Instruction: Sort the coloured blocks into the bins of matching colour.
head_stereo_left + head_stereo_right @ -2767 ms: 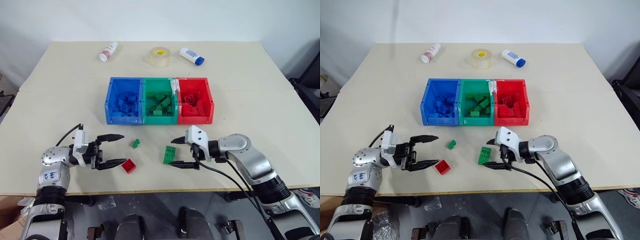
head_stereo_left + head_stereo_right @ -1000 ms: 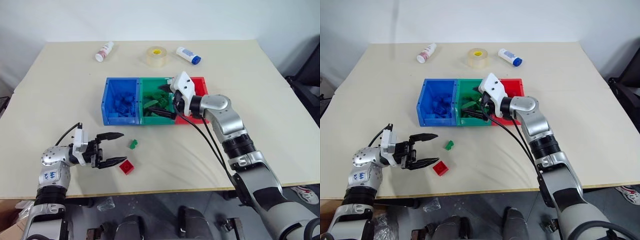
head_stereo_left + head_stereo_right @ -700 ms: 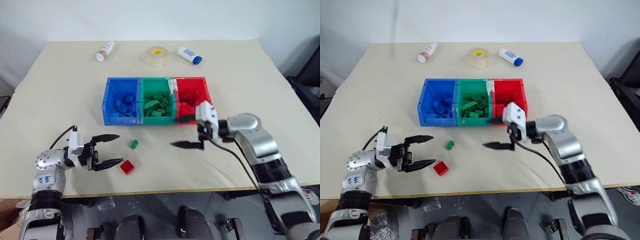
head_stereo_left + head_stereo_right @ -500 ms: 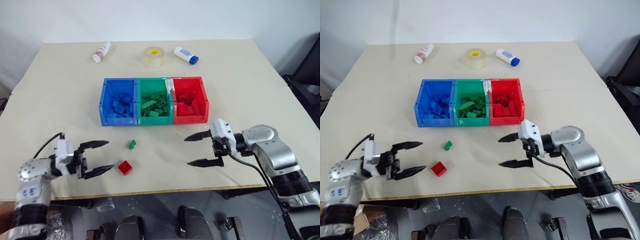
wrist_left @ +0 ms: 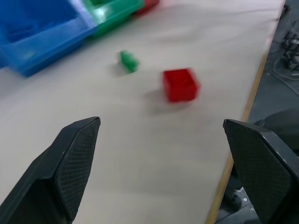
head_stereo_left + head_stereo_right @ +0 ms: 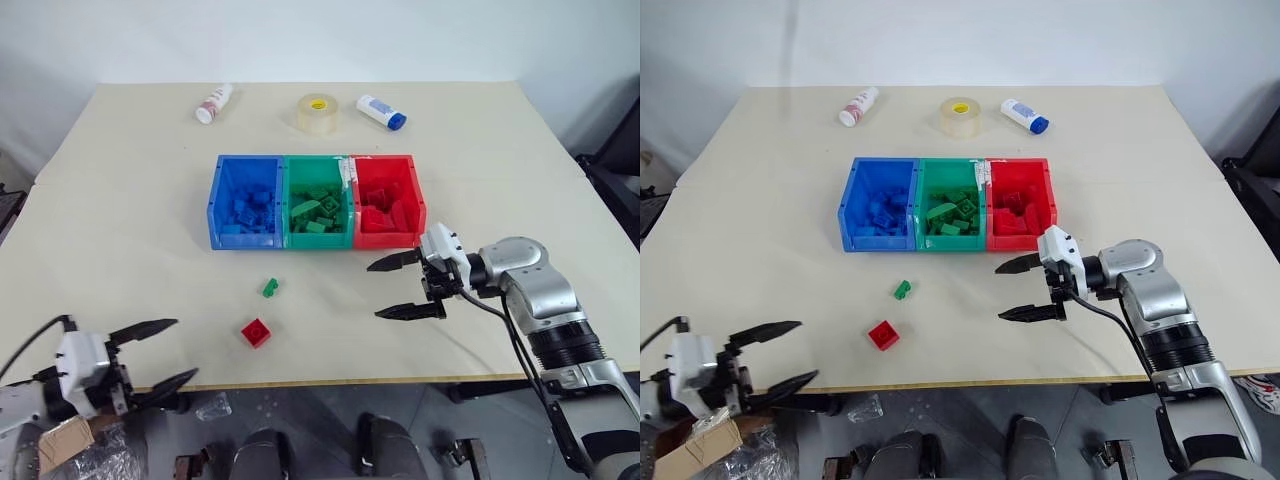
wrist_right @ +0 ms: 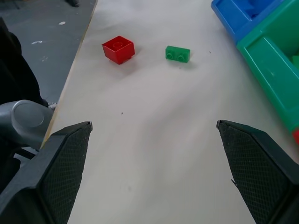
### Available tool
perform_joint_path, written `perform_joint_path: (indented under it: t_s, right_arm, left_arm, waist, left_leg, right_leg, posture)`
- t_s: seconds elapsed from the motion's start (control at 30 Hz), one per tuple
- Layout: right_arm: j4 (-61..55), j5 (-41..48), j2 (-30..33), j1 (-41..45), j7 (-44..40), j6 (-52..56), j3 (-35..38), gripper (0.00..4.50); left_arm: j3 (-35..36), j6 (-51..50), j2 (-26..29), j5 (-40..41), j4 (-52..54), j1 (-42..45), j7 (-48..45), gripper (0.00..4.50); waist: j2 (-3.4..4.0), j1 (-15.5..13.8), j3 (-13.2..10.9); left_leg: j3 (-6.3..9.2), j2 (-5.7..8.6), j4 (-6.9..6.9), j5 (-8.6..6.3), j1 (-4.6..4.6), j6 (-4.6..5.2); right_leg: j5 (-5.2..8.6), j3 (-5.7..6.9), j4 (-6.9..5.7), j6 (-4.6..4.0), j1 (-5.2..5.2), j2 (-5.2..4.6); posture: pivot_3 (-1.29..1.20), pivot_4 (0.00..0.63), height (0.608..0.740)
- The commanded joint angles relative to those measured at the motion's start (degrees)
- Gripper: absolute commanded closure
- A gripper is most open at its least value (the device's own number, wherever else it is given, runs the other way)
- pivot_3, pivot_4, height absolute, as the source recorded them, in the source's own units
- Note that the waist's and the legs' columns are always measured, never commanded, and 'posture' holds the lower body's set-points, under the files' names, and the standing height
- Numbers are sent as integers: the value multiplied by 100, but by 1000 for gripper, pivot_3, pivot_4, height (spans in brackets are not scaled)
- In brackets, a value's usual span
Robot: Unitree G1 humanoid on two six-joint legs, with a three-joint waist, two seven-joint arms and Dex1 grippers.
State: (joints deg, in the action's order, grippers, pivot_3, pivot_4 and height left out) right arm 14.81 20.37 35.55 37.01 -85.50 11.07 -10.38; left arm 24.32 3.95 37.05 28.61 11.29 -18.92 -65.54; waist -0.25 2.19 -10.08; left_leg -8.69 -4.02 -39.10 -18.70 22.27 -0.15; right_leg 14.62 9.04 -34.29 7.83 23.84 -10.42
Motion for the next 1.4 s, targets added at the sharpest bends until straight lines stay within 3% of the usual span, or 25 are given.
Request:
perform_joint_path:
  t_s: [0.03, 0.37, 0.47, 0.73, 1.1, 1.33, 1.4]
  right_arm:
    - [-6, -9, -30, 113, -114, -128, 46, 35]
    - [-218, 20, -93, -11, 133, -107, 123, 35]
    - [-331, 38, -65, -88, 251, -73, 171, 0]
    - [-653, 106, 143, -428, 568, 28, 519, 0]
    - [-1782, 587, 597, -1537, 1177, 528, 1447, 0]
    - [-2531, 767, 643, -2274, 1862, 780, 1995, 0]
    - [-2767, 822, 616, -2494, 2051, 849, 2115, 0]
  left_arm:
    - [-527, -78, -231, -436, 447, 155, 621, 0]
    - [-1855, 342, -598, -1431, -394, 1217, 1137, 0]
    - [-2082, 402, -557, -1491, -582, 1413, 1034, 618]
    - [-2274, 126, -443, -1256, -578, 1962, 856, 3000]
    - [-2799, -362, -1059, -1332, -1069, 3913, 1062, 3002]
    - [-3126, 203, -2130, -1982, -2857, 5687, 1826, 3002]
    - [-3165, 618, -2624, -2082, -3803, 6423, 2009, 3002]
  waist:
    - [1, -35, 0]
    - [3, -56, 1]
    - [3, -46, 1]
    - [2, -70, 1]
    - [2, -122, 1]
    - [0, -215, 0]
    - [-1, -218, 0]
  left_leg:
    - [-2, 0, 0, 0, 0, 0]
    - [-5, 2, -3, 1, 0, -1]
    - [-5, 1, -2, 1, 0, -1]
    - [-4, 1, -5, 1, 0, 0]
    - [2, 6, -7, 2, 1, 0]
    - [4, 12, -13, 5, 2, 6]
    - [6, 14, -12, 5, 3, 7]
  right_leg:
    - [0, -1, -1, 0, 0, 0]
    - [0, 0, -4, 0, 0, 1]
    - [0, 0, -4, 0, 1, 1]
    - [0, 0, -7, 0, 0, 0]
    - [-1, 4, -1, 1, -9, 0]
    - [-6, 3, 19, 10, -20, 1]
    - [-7, 4, 23, 13, -23, 1]
  posture:
    - [0, 150, 740]
    - [0, 150, 740]
    - [0, 150, 740]
    - [0, 150, 740]
    - [0, 150, 740]
    - [0, 150, 740]
    - [0, 150, 740]
